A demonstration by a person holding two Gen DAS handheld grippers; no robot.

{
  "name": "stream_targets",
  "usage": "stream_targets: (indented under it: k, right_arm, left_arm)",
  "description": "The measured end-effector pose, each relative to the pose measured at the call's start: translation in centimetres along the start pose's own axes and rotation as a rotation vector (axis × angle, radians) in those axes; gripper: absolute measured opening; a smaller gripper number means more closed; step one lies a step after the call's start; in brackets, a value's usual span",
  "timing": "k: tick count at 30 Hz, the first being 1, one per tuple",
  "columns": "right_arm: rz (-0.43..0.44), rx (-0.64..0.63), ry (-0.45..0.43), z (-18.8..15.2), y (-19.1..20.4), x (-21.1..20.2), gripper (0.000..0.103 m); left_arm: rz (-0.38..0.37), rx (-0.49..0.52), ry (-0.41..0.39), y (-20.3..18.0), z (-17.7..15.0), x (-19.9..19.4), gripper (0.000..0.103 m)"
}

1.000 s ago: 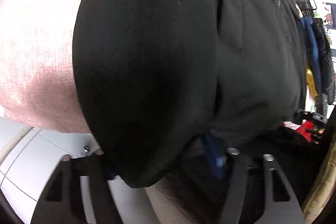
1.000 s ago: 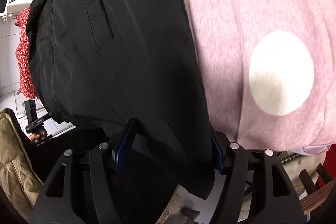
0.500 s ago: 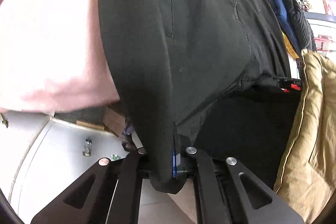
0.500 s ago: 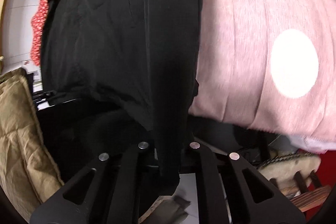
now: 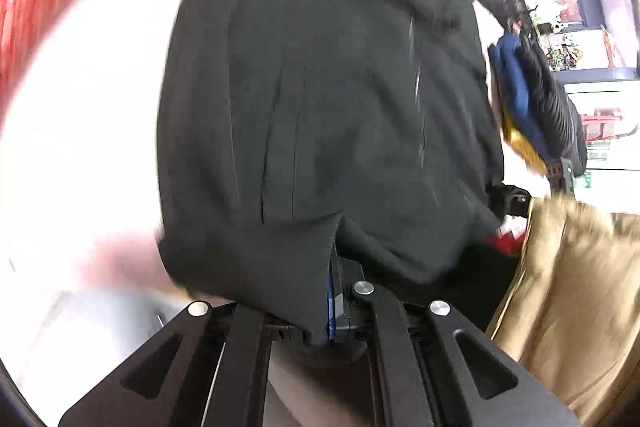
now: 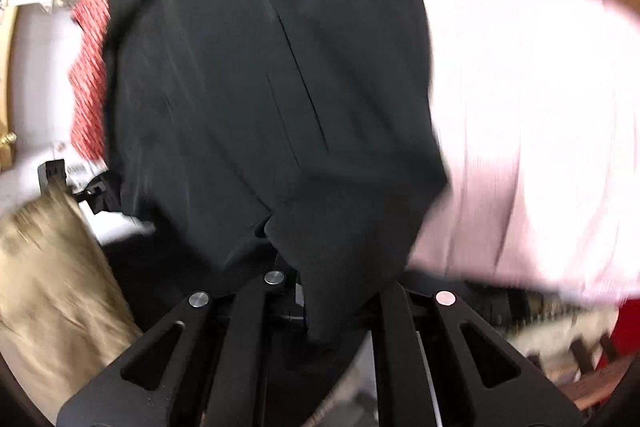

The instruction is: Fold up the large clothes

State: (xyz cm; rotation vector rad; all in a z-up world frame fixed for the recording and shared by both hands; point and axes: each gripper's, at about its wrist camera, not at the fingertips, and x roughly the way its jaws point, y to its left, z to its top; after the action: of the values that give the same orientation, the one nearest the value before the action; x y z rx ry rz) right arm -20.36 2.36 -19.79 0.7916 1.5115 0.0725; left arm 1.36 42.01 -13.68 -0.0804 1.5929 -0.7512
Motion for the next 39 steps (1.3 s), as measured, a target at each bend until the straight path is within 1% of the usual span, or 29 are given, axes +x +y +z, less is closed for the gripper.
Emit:
stream_targets:
  k: [1, 2, 3, 5, 6, 7, 8, 9, 10, 11, 12, 14, 16, 17, 18, 20, 21, 22, 24, 27, 28, 30, 31, 32, 35, 36, 37, 38, 39]
  right_arm:
    - [-0.012, -0.021, -0.027, 1.4, 0.7, -0.6, 0.008]
    - [-0.029, -0.047, -0.062, 3.2, 1.5, -1.3, 0.008]
    - [-0.041, -0.061, -0.092, 4.4, 2.0, -1.8, 0.008]
    - [-0.072, -0.076, -0.157, 7.1, 2.7, -3.0, 0.008]
    - [-0.093, -0.073, -0.202, 9.3, 3.0, -4.0, 0.008]
    - [-0.094, -0.071, -0.234, 10.6, 3.0, -4.6, 0.008]
    - [-0.089, -0.074, -0.258, 11.9, 3.5, -5.2, 0.008]
    - [-0.095, -0.090, -0.285, 14.5, 3.4, -6.3, 0.008]
    - [-0.120, -0.103, -0.304, 15.8, 4.3, -6.6, 0.008]
    - [-0.147, -0.116, -0.327, 17.7, 5.3, -7.1, 0.008]
    - [-0.153, -0.120, -0.343, 19.0, 5.7, -7.6, 0.008]
    - [-0.142, -0.118, -0.387, 22.1, 6.0, -8.8, 0.008]
    - [-0.128, -0.101, -0.426, 25.0, 6.8, -9.9, 0.008]
    - [-0.123, -0.091, -0.435, 26.9, 6.1, -10.5, 0.008]
    - [-0.114, -0.076, -0.445, 28.3, 6.3, -11.1, 0.008]
    - [-0.092, -0.045, -0.460, 30.6, 6.6, -11.3, 0.008]
    - [-0.085, -0.027, -0.464, 31.6, 7.4, -11.6, 0.008]
    - [-0.076, -0.010, -0.468, 32.7, 7.4, -11.6, 0.008]
    - [-0.062, 0.022, -0.477, 34.4, 7.1, -11.3, 0.008]
    - [-0.030, 0.078, -0.476, 37.7, 6.7, -10.6, 0.008]
    - [-0.025, 0.088, -0.475, 37.9, 6.5, -10.9, 0.008]
    - [-0.021, 0.106, -0.467, 39.2, 6.3, -10.2, 0.008]
    - [-0.022, 0.116, -0.460, 39.7, 6.1, -9.7, 0.009]
    - [-0.017, 0.134, -0.450, 40.4, 5.8, -9.1, 0.009]
    - [0.020, 0.188, -0.428, 41.5, 4.8, -7.7, 0.010]
    - [0.050, 0.215, -0.426, 41.7, 4.2, -7.2, 0.011]
    - [0.073, 0.234, -0.426, 41.9, 3.7, -6.9, 0.011]
    - [0.098, 0.256, -0.426, 42.0, 3.3, -6.6, 0.015]
    - [0.114, 0.271, -0.426, 42.1, 3.0, -6.4, 0.017]
  left_arm:
    - [0.009, 0.016, -0.042, -0.6, 1.8, -0.7, 0.005]
    - [0.016, 0.020, -0.078, -1.8, 3.2, -0.6, 0.005]
    - [0.024, 0.013, -0.127, -1.9, 5.4, -1.3, 0.005]
    - [0.036, -0.013, -0.190, -1.3, 8.3, -2.5, 0.005]
    - [0.034, -0.031, -0.219, -0.7, 9.9, -3.0, 0.005]
    - [0.029, -0.050, -0.237, -0.3, 11.9, -3.2, 0.005]
    - [0.040, -0.051, -0.252, -0.4, 13.5, -3.4, 0.005]
    - [0.058, -0.044, -0.266, -0.8, 15.0, -3.4, 0.005]
    - [0.081, -0.031, -0.288, -1.3, 17.0, -3.4, 0.005]
    - [0.097, -0.024, -0.304, -1.3, 18.2, -3.7, 0.005]
    - [0.104, -0.025, -0.322, -1.2, 19.3, -4.1, 0.005]
    - [0.099, -0.042, -0.378, -1.6, 22.3, -4.8, 0.005]
    - [0.109, -0.050, -0.413, -1.8, 25.0, -5.4, 0.005]
    - [0.115, -0.054, -0.424, -2.0, 26.3, -5.4, 0.005]
    - [0.121, -0.060, -0.430, -2.2, 27.7, -5.3, 0.005]
    - [0.136, -0.070, -0.434, -2.5, 29.7, -5.2, 0.005]
    - [0.148, -0.073, -0.434, -2.6, 30.6, -5.0, 0.005]
    - [0.163, -0.078, -0.434, -2.7, 31.8, -4.6, 0.005]
    - [0.170, -0.099, -0.433, -2.4, 33.6, -4.0, 0.005]
    - [0.153, -0.164, -0.430, -0.9, 35.5, -3.7, 0.006]
    - [0.144, -0.196, -0.427, -0.3, 36.1, -3.3, 0.007]
    - [0.133, -0.240, -0.415, 0.7, 37.0, -2.4, 0.008]
    - [0.109, -0.259, -0.433, 1.4, 37.3, -1.8, 0.009]
    - [0.094, -0.282, -0.427, 1.9, 37.3, -1.4, 0.010]
    - [0.013, -0.372, -0.416, 3.9, 37.2, -0.6, 0.021]
    - [-0.006, -0.391, -0.421, 4.3, 37.1, -0.5, 0.027]
    - [-0.028, -0.417, -0.433, 4.9, 36.9, -0.7, 0.040]
    - [-0.046, -0.445, -0.454, 5.4, 36.6, -1.2, 0.048]
    - [-0.059, -0.465, -0.480, 5.7, 36.5, -1.7, 0.058]
